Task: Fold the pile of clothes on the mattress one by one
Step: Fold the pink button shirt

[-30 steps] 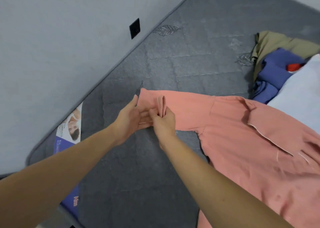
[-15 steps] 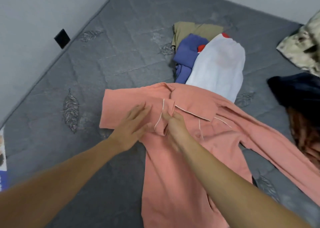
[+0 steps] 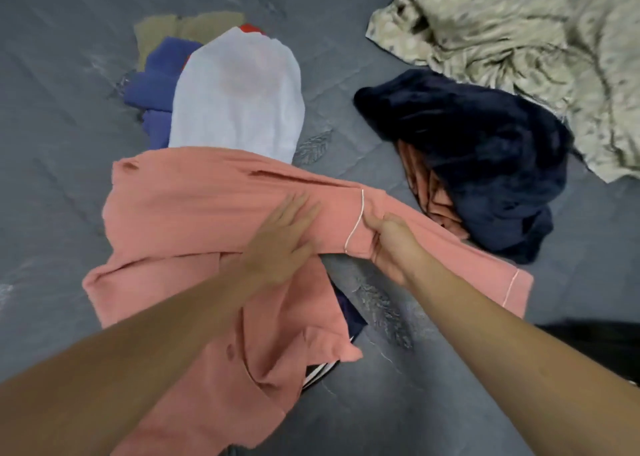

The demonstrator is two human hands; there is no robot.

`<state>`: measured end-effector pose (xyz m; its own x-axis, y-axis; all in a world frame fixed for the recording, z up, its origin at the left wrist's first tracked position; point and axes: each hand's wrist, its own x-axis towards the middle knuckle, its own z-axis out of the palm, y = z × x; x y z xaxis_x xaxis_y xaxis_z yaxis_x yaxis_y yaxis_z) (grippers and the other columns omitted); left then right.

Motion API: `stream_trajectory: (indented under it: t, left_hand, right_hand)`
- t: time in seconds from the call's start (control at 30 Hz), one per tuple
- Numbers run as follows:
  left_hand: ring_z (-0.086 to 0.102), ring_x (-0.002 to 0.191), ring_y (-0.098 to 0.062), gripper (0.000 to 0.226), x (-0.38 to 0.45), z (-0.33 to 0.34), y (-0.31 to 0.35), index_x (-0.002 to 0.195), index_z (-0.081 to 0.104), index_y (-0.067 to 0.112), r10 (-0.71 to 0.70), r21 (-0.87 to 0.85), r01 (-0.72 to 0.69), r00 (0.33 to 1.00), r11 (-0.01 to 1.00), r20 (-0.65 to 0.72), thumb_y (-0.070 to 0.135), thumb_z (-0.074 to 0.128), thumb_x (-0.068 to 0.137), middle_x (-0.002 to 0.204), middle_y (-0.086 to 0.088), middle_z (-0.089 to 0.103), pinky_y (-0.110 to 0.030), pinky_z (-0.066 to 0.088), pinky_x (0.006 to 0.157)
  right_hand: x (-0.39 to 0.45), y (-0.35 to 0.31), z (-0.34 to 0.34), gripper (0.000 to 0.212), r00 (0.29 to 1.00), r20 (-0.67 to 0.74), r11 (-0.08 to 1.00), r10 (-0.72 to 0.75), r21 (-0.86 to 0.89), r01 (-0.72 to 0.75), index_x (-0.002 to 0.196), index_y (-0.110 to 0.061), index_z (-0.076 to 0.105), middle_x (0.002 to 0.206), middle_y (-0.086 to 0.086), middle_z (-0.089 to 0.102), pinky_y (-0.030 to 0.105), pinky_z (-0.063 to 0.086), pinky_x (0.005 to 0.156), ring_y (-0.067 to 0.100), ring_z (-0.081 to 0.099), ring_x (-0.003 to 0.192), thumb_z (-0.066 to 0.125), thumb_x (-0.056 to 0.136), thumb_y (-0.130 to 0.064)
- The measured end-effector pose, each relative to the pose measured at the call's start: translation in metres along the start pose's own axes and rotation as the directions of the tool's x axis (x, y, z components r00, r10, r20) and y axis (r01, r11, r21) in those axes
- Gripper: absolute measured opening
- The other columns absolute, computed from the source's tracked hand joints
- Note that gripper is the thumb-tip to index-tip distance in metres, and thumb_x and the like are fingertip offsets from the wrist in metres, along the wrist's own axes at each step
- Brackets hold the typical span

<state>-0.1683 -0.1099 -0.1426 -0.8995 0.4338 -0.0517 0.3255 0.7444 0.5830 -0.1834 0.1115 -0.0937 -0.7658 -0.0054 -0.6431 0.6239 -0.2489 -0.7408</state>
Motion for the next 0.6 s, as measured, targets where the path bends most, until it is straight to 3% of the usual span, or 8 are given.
stream_trajectory:
  t: [0.17, 0.37, 0.43, 0.5, 0.6]
  left_hand:
    - [0.0, 0.161, -0.025, 0.069, 0.055, 0.062, 0.06, 0.164, 0.02, 0.034, 0.084, 0.106, -0.092, 0.993, 0.99, 0.078, 0.061, 0.027, 0.101, 0.173, 0.001, 0.01, -0.048, 0.01, 0.129]
    - [-0.009, 0.16, -0.018, 0.072, 0.092, 0.125, 0.139, 0.164, 0.013, 0.035, 0.167, 0.103, -0.191, 0.964, 0.976, 0.206, 0.067, 0.014, 0.099, 0.174, 0.003, 0.002, -0.044, 0.004, 0.13]
    - [-0.009, 0.16, -0.018, 0.073, 0.104, 0.145, 0.162, 0.164, 0.013, 0.035, 0.185, 0.087, -0.212, 0.952, 0.973, 0.245, 0.066, 0.014, 0.098, 0.173, 0.002, 0.0, -0.041, 0.002, 0.13]
    - [-0.005, 0.16, -0.02, 0.074, 0.117, 0.163, 0.178, 0.164, 0.019, 0.033, 0.194, 0.067, -0.218, 0.946, 0.974, 0.259, 0.066, 0.016, 0.098, 0.173, 0.0, 0.003, -0.041, 0.005, 0.13]
    - [-0.004, 0.16, -0.023, 0.075, 0.135, 0.183, 0.192, 0.164, 0.024, 0.029, 0.218, 0.103, -0.252, 0.939, 0.962, 0.266, 0.066, 0.018, 0.099, 0.174, -0.002, 0.006, -0.042, 0.008, 0.13]
  right_hand:
    - [0.003, 0.0, -0.1, 0.026, 0.995, -0.1, 0.997, 0.011, 0.078, -0.003, 0.122, -0.004, 0.068, 0.105, 0.007, 0.079, 0.036, 0.064, 0.079, 0.018, 0.077, 0.09, 0.048, 0.108, -0.013]
    - [-0.004, 0.011, -0.213, 0.029, 0.952, -0.296, 0.994, 0.072, 0.105, -0.042, 0.126, -0.001, 0.066, 0.116, 0.015, 0.075, 0.044, 0.062, 0.087, 0.028, 0.073, 0.1, 0.055, 0.107, -0.02]
    - [-0.008, 0.011, -0.248, 0.019, 0.911, -0.404, 0.996, 0.078, 0.08, -0.049, 0.116, -0.006, 0.066, 0.104, 0.009, 0.074, 0.049, 0.058, 0.093, 0.027, 0.07, 0.096, 0.058, 0.106, -0.02]
    - [-0.009, 0.01, -0.278, 0.007, 0.859, -0.503, 0.996, 0.091, 0.063, -0.068, 0.099, -0.012, 0.061, 0.098, 0.008, 0.07, 0.048, 0.058, 0.087, 0.024, 0.066, 0.087, 0.059, 0.105, -0.016]
    - [-0.004, 0.01, -0.308, 0.012, 0.772, -0.629, 0.99, 0.092, -0.022, -0.137, 0.108, -0.01, 0.067, 0.105, 0.014, 0.071, 0.051, 0.06, 0.087, 0.029, 0.068, 0.095, 0.062, 0.099, -0.016]
